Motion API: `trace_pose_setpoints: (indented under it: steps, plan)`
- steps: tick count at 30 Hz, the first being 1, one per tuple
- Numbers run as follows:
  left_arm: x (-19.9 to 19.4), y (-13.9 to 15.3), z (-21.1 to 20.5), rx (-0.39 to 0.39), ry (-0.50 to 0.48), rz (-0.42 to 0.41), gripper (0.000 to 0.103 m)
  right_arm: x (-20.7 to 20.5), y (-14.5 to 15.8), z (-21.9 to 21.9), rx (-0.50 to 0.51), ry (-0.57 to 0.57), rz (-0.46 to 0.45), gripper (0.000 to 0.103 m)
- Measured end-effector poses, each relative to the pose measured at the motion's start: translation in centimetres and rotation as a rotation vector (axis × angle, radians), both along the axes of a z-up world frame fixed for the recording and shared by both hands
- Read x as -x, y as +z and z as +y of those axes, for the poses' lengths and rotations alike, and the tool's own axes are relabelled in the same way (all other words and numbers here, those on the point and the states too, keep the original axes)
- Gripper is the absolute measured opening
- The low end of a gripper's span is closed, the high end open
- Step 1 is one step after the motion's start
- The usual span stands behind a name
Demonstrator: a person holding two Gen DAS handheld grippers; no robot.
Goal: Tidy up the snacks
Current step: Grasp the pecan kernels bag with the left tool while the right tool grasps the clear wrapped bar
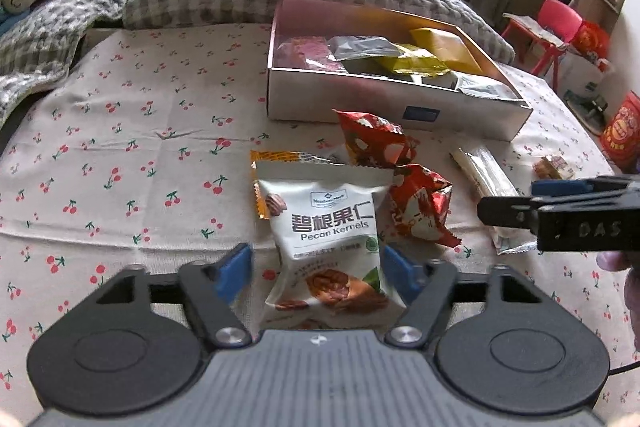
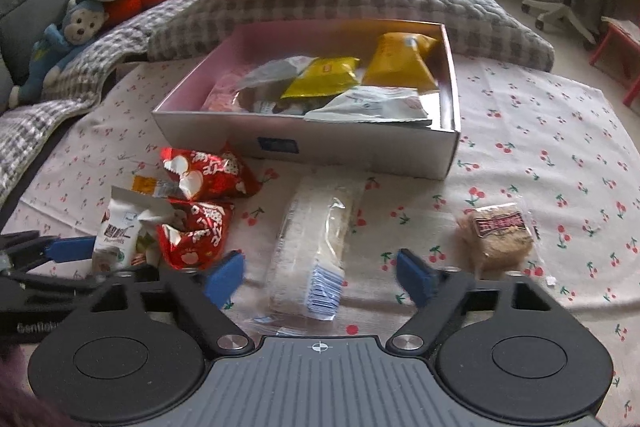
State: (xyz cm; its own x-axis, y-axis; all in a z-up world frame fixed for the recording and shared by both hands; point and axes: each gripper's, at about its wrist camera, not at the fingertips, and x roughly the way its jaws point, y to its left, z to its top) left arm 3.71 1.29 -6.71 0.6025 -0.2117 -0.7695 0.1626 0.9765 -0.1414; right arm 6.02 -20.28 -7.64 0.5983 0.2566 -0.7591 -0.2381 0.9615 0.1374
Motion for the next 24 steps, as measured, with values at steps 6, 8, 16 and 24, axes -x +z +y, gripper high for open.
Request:
trace_pose_setpoints:
  steps: [6,8,16,24]
  plan:
    - [0.5,0.6,0.8,0.015,-0.012,0.01,0.044,0.1,-0.2,-0.1,0.009,0.014,0.013,0.035]
    - [0.7,0.9,1.2,0.011,-0.018,0.03,0.043,0.4,0.0,-0.3,0.012,0.007,0.031,0.034]
    - [1.7,1.0,2.6,0.006,-0.05,0.076,0.046,2.5,0.1,-1.5,0.043,0.03,0.047,0.038]
    - [1.8,0.2,2.0,-0.019,-0.039,0.03,0.065,2.7,-0.4,-1.5,0.024,0.039,0.006,0.058]
